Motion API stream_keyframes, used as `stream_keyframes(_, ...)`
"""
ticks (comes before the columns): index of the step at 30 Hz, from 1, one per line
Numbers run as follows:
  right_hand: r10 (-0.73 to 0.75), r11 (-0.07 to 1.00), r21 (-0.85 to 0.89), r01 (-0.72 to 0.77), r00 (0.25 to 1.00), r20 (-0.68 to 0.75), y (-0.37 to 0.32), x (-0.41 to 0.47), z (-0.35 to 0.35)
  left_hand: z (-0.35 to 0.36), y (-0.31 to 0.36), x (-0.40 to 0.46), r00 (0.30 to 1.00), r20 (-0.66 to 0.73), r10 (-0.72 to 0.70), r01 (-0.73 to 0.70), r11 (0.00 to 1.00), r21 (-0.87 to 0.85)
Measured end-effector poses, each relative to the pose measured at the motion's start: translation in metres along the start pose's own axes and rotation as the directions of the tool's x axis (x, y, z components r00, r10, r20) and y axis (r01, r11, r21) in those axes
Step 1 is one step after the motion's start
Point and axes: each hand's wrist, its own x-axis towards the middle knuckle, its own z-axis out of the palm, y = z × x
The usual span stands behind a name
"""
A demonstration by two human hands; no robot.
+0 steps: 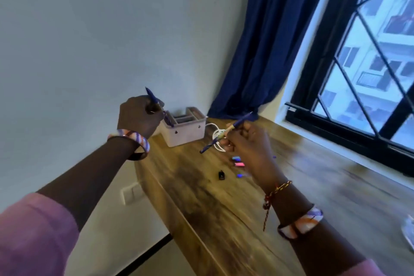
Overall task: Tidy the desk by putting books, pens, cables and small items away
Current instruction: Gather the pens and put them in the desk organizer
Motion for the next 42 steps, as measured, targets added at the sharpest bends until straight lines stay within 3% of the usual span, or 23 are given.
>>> stream_keyframes(7,-0.194,0.973,-0.128,0.192,0.981,0.001,0.02,0.1,0.078,0.04,-0.028,0.089,0.997,0.079,0.026,-0.042,0.979,0.198)
stream_keyframes(13,-0.267,0.883,-0.332,0.331,0.937,0.224,0.051,0.153,0.127,0.068,-0.069,0.127,0.962,0.269,-0.054,-0.035,0.949,0.314)
stream_keyframes(16,-0.251,0.85,-0.393,0.35,0.926,0.282,0.067,0.159,0.13,0.076,-0.091,0.127,0.94,0.286,-0.185,0.116,0.963,0.241)
stream_keyframes(19,-0.176,0.847,-0.495,0.195,0.981,0.086,0.078,0.157,0.124,0.088,-0.102,0.12,0.905,0.233,-0.355,0.345,0.935,0.084)
stream_keyframes(21,-0.069,0.849,-0.523,0.069,0.997,0.02,0.077,0.154,0.121,0.096,-0.102,0.118,0.892,0.207,-0.403,0.402,0.914,0.049)
stream_keyframes(26,0.013,0.909,-0.416,0.041,0.992,0.127,0.081,0.162,0.124,0.101,-0.107,0.111,0.803,0.204,-0.56,0.57,0.822,0.009)
stream_keyframes(30,-0.041,0.923,-0.369,0.109,0.981,0.187,0.08,0.163,0.126,0.092,-0.115,0.107,0.798,0.175,-0.577,0.6,0.788,-0.136)
stream_keyframes(34,-0.141,0.951,-0.254,0.176,0.979,0.15,0.076,0.149,0.115,0.086,-0.112,0.102,0.858,-0.073,-0.508,0.505,0.861,-0.053)
stream_keyframes(35,-0.157,0.952,-0.241,0.187,0.978,0.136,0.075,0.145,0.109,0.085,-0.105,0.095,0.893,-0.149,-0.424,0.425,0.905,-0.024)
stream_keyframes(37,-0.186,0.948,-0.241,0.209,0.976,0.117,0.075,0.138,0.094,0.086,-0.075,0.078,0.97,-0.204,-0.131,0.136,0.991,0.01)
stream_keyframes(40,-0.225,0.918,-0.322,0.233,0.972,0.063,0.082,0.132,0.058,0.095,-0.023,0.058,0.987,0.055,0.153,-0.142,0.975,-0.169)
stream_keyframes(42,-0.256,0.866,-0.442,0.231,0.967,0.005,0.091,0.129,0.026,0.114,-0.001,0.048,0.895,0.314,0.316,-0.257,0.942,-0.215)
